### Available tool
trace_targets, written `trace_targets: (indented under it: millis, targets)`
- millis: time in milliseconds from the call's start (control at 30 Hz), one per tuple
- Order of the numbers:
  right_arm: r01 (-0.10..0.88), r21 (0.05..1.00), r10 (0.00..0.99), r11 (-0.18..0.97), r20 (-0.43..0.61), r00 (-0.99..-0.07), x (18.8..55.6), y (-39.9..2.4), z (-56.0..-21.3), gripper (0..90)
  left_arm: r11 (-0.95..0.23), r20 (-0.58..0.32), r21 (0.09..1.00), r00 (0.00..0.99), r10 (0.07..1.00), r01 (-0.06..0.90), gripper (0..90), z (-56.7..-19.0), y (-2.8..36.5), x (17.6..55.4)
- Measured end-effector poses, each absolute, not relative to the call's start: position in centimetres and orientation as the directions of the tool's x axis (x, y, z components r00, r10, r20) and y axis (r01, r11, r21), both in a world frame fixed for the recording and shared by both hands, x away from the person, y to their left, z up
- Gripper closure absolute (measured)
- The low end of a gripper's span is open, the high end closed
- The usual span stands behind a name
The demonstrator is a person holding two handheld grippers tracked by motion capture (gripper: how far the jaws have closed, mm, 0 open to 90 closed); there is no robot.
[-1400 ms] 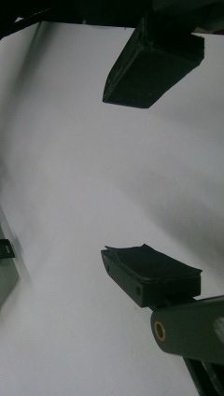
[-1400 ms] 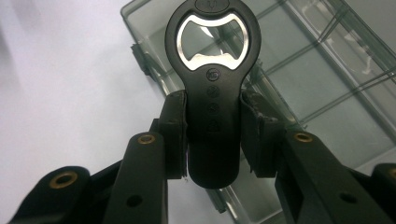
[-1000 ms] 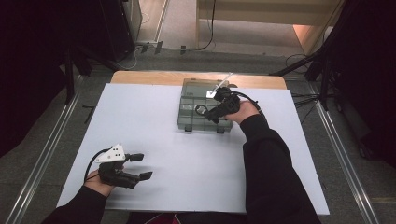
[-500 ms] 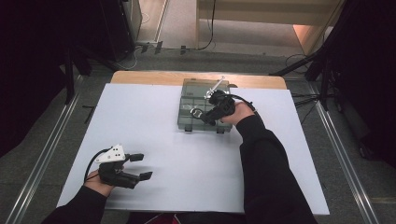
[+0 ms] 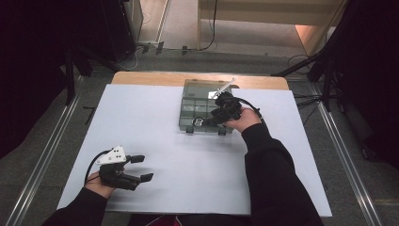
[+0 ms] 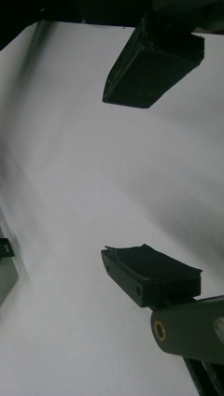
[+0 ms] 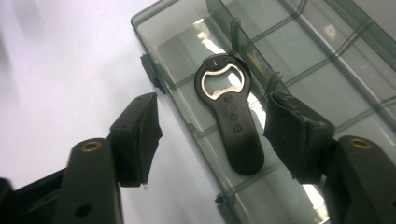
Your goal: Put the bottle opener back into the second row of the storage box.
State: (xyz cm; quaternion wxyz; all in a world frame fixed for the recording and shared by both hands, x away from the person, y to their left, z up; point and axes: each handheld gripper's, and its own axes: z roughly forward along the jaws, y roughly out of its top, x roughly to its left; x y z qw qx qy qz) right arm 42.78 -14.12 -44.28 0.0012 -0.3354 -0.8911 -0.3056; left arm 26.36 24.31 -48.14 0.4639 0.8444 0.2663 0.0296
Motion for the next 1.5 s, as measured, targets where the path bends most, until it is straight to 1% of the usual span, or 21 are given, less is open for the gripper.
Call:
trace_targets:
  millis: [133,267,667,900,1100,1500]
  targets:
    - [0.619,0.565,0.625,0.546,0.217,-0.750,41.7,-14.5,-43.8,30.5,-0.430,-0.196,0.798,0.856,0.479,0.423,21.1,-48.2,24.3,26.4]
    - [0.635,0.575,0.629,0.515,0.250,-0.736,40.9,-14.9,-43.7,26.2,-0.432,-0.194,0.797,0.856,0.479,0.423,21.1,-48.2,24.3,26.4]
    - [0.648,0.598,0.654,0.472,0.256,-0.712,37.8,-15.6,-43.8,25.7,-0.433,-0.195,0.795,0.854,0.482,0.426,21.1,-48.2,24.3,26.4]
    - [0.643,0.608,0.648,0.466,0.260,-0.716,36.2,-15.8,-44.1,25.9,-0.433,-0.194,0.795,0.854,0.482,0.425,21.1,-48.2,24.3,26.5]
    - [0.625,0.636,0.640,0.452,0.257,-0.724,34.6,-16.2,-44.5,26.0,-0.435,-0.193,0.794,0.855,0.481,0.424,21.1,-48.2,24.3,26.4]
    - [0.625,0.637,0.627,0.451,0.273,-0.730,32.0,-16.6,-46.1,25.9,-0.431,-0.195,0.797,0.856,0.479,0.423,21.1,-48.1,24.3,26.4]
